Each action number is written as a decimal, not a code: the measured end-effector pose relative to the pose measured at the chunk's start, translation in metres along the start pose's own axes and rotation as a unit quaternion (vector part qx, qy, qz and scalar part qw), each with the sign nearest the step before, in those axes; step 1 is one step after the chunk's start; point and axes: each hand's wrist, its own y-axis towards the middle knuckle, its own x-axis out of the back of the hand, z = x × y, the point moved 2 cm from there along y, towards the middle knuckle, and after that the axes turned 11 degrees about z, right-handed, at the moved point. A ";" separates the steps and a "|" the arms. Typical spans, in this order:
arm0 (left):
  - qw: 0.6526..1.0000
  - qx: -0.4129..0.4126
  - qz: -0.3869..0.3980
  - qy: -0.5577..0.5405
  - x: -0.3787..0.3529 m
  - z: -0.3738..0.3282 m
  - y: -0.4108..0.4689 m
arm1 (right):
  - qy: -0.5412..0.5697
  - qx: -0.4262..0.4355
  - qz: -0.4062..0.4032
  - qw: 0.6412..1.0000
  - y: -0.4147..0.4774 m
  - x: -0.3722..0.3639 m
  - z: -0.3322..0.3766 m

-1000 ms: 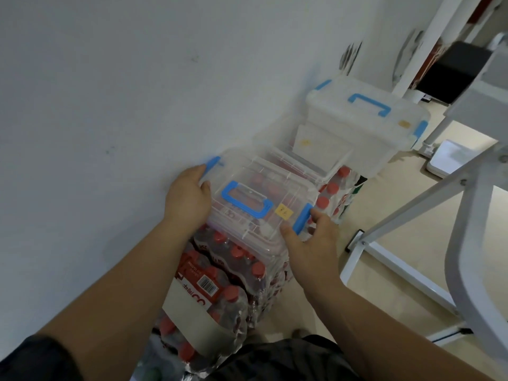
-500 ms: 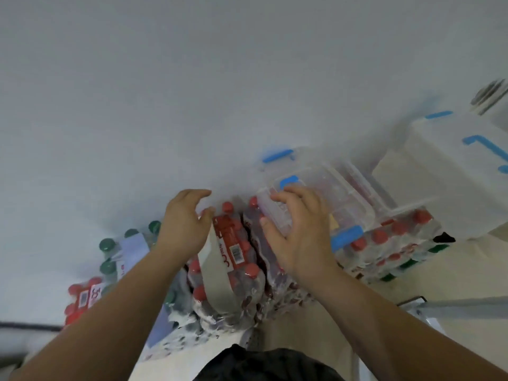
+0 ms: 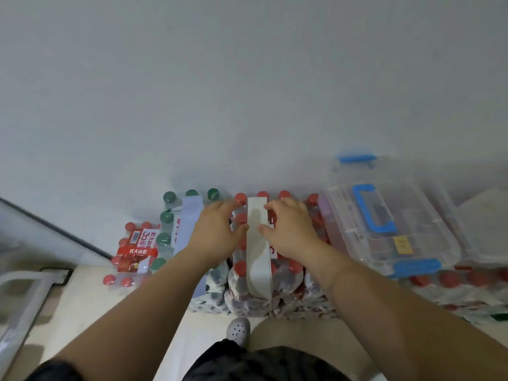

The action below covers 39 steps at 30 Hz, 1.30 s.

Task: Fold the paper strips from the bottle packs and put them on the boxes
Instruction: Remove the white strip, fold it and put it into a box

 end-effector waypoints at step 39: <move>0.950 -0.197 0.112 -0.214 0.031 -0.025 0.011 | 0.219 0.004 -0.103 0.970 -0.031 0.015 0.014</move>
